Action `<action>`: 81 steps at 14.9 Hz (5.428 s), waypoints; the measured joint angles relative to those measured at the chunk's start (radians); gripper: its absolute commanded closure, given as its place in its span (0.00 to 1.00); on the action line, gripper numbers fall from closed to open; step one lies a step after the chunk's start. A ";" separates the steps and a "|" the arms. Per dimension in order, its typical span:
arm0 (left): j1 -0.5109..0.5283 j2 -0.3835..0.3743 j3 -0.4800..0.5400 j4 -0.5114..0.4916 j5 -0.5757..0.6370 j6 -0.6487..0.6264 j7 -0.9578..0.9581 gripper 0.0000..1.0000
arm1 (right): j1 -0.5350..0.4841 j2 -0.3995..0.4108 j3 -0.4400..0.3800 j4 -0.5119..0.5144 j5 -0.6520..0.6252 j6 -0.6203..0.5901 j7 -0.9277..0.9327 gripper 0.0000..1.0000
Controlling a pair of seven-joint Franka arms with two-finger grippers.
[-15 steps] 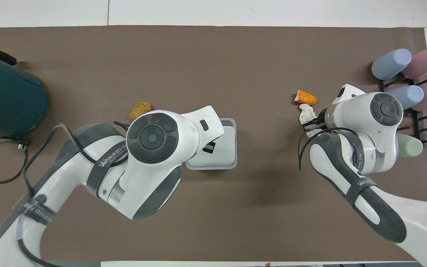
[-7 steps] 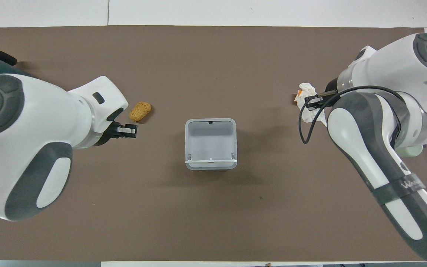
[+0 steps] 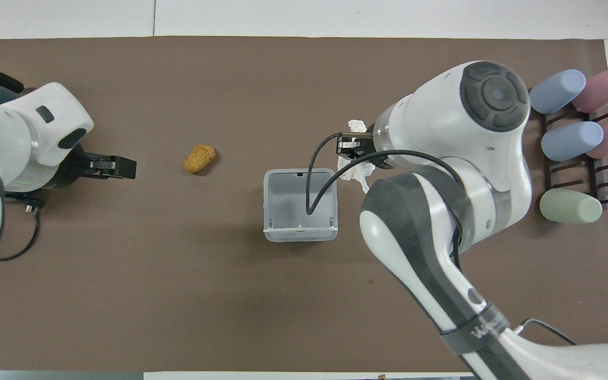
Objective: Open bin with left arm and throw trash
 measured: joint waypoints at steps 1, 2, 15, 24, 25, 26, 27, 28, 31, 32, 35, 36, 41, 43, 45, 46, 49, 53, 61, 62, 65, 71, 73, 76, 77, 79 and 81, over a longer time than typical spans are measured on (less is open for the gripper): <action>0.020 0.005 0.000 0.025 0.000 -0.021 0.017 0.00 | 0.021 0.004 0.000 -0.007 0.000 0.031 0.027 1.00; 0.037 0.013 0.000 0.050 0.000 -0.041 0.038 0.00 | 0.040 0.005 0.000 -0.022 0.000 0.056 0.045 1.00; 0.099 0.092 -0.023 0.195 0.000 -0.120 0.101 0.00 | 0.116 -0.053 -0.001 -0.215 0.000 0.208 0.150 0.36; -0.063 0.301 -0.033 0.064 0.000 0.262 0.116 0.00 | 0.028 -0.044 -0.017 -0.124 -0.127 0.163 0.000 0.28; -0.071 0.328 -0.033 0.058 0.000 0.301 0.119 0.00 | -0.013 -0.038 -0.018 -0.103 -0.135 0.147 -0.106 0.25; -0.078 0.350 -0.033 0.043 0.000 0.345 0.124 0.00 | -0.056 -0.032 -0.019 -0.092 -0.137 0.143 -0.223 0.21; -0.084 0.364 -0.033 0.022 0.000 0.392 0.138 0.00 | -0.096 -0.025 -0.020 -0.087 -0.137 0.143 -0.327 0.21; -0.087 0.374 -0.033 -0.005 0.000 0.435 0.164 0.00 | -0.133 -0.019 -0.021 -0.086 -0.139 0.144 -0.426 0.20; -0.095 0.417 -0.034 -0.059 0.000 0.491 0.242 0.00 | -0.220 0.000 -0.022 -0.089 -0.141 0.182 -0.744 0.10; -0.100 0.438 -0.034 -0.065 0.000 0.499 0.254 0.00 | -0.246 0.005 -0.022 -0.095 -0.142 0.202 -0.859 0.06; -0.127 0.485 -0.034 -0.086 0.000 0.544 0.263 0.14 | -0.308 0.031 -0.023 -0.132 -0.142 0.274 -1.176 0.00; -0.134 0.491 -0.034 -0.099 0.000 0.568 0.263 0.74 | -0.316 0.047 -0.023 -0.146 -0.142 0.293 -1.261 0.00; -0.144 0.483 -0.034 -0.110 0.000 0.584 0.262 1.00 | -0.328 0.155 -0.020 -0.184 -0.142 0.322 -1.562 0.00; -0.144 0.443 -0.034 -0.104 0.000 0.536 0.255 1.00 | -0.366 0.176 -0.021 -0.196 -0.138 0.338 -1.652 0.00; -0.145 0.369 -0.034 -0.081 0.000 0.420 0.237 1.00 | -0.388 0.180 -0.020 -0.207 -0.137 0.342 -1.681 0.00; -0.148 0.326 -0.034 -0.065 0.000 0.356 0.215 1.00 | -0.389 0.180 -0.020 -0.216 -0.137 0.348 -1.684 0.00; -0.194 0.258 -0.042 -0.022 -0.035 0.269 0.080 1.00 | -0.385 0.180 -0.014 -0.242 -0.137 0.386 -1.685 0.08; -0.314 0.265 -0.051 -0.020 -0.172 0.273 -0.110 1.00 | -0.388 0.180 -0.014 -0.247 -0.135 0.395 -1.703 0.73; -0.429 0.269 -0.052 -0.033 -0.241 0.328 -0.252 0.00 | -0.386 0.118 -0.014 -0.171 0.039 0.203 -1.556 1.00; -0.429 0.268 -0.052 -0.033 -0.241 0.324 -0.269 0.00 | -0.387 0.089 -0.015 -0.152 0.039 0.140 -1.475 1.00; -0.424 0.252 -0.044 -0.033 -0.241 0.292 -0.321 0.00 | -0.386 0.017 -0.015 -0.100 0.039 -0.033 -1.230 1.00; -0.229 0.169 -0.018 -0.033 -0.155 0.185 -0.262 0.00 | -0.249 -0.013 0.001 -0.050 0.041 -0.073 -0.627 1.00; -0.151 0.140 -0.015 -0.032 -0.115 0.160 -0.195 0.00 | -0.173 -0.013 0.002 -0.043 0.041 -0.032 -0.419 1.00; -0.045 0.100 -0.013 -0.019 -0.057 0.110 -0.082 0.00 | -0.075 -0.010 0.003 -0.040 0.041 0.042 -0.221 1.00; -0.017 0.092 -0.012 -0.010 -0.041 0.092 -0.042 0.00 | -0.046 -0.007 0.003 -0.040 0.041 0.068 -0.171 1.00; 0.034 0.086 -0.011 0.014 -0.028 0.054 0.025 0.00 | 0.002 -0.001 0.004 -0.051 0.041 0.119 -0.074 1.00; 0.081 0.085 -0.010 0.058 -0.026 -0.005 0.087 0.00 | 0.041 -0.001 0.004 -0.080 0.041 0.171 0.007 1.00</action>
